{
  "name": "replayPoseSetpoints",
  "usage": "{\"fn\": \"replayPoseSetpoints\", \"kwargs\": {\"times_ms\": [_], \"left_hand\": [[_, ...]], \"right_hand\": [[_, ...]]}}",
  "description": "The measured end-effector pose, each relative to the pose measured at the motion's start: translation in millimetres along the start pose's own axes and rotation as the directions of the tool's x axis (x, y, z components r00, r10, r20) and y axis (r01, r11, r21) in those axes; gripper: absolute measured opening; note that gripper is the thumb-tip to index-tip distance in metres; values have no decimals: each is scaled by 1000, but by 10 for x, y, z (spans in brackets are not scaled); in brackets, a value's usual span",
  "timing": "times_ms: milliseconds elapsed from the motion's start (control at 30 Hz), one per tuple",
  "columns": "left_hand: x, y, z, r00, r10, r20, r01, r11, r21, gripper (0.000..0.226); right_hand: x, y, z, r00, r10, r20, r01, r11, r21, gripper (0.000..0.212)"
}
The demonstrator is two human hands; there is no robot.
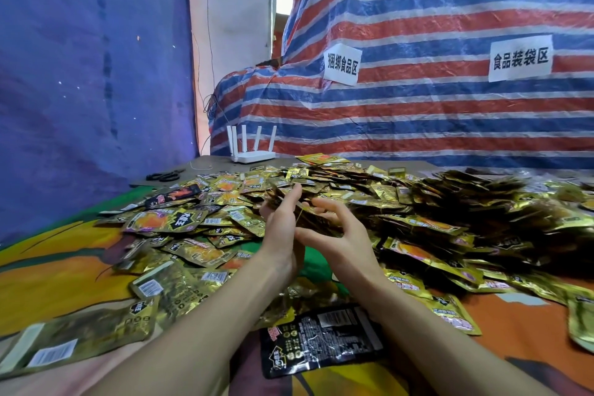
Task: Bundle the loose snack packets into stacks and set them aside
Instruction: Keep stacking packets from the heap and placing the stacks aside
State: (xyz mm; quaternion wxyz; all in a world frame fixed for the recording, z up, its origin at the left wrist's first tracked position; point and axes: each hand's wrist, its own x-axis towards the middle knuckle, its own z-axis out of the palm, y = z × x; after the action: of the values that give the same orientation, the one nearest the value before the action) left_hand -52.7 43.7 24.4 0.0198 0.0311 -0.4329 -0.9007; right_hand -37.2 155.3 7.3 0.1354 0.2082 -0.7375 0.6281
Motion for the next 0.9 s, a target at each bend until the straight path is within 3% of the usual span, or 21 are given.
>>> {"fn": "replayPoseSetpoints", "kwargs": {"times_ms": [167, 333, 400, 533, 600, 733, 833, 900], "left_hand": [[50, 0, 1, 991, 104, -83, -100, 993, 56, 56], [41, -42, 0, 987, 154, -52, -139, 963, 229, 70], [34, -55, 6, 984, 179, -18, -166, 944, 286, 65], [9, -78, 21, 986, 157, 58, -167, 923, 347, 48], [-9, -65, 31, 982, 164, 97, -187, 920, 343, 54], [-12, -16, -9, 963, 231, 139, -268, 884, 383, 90], [-3, 35, -69, 968, 233, 92, -250, 870, 424, 64], [12, 64, -110, 973, 218, 70, -227, 871, 436, 40]], "right_hand": [[42, 40, -6, 998, 56, 32, -56, 998, -22, 59], [77, -17, -106, 979, 77, 191, -74, 997, -25, 75], [82, -31, -182, 968, 80, 238, -70, 996, -51, 79], [82, -9, -282, 968, 97, 232, -84, 994, -65, 75], [115, -13, -329, 967, 115, 229, -97, 991, -88, 73], [201, -88, -530, 990, 88, 110, -74, 989, -125, 54], [238, -113, -729, 995, -61, -75, 31, 935, -353, 50], [272, -81, -862, 970, -138, -201, 25, 876, -482, 47]]}}
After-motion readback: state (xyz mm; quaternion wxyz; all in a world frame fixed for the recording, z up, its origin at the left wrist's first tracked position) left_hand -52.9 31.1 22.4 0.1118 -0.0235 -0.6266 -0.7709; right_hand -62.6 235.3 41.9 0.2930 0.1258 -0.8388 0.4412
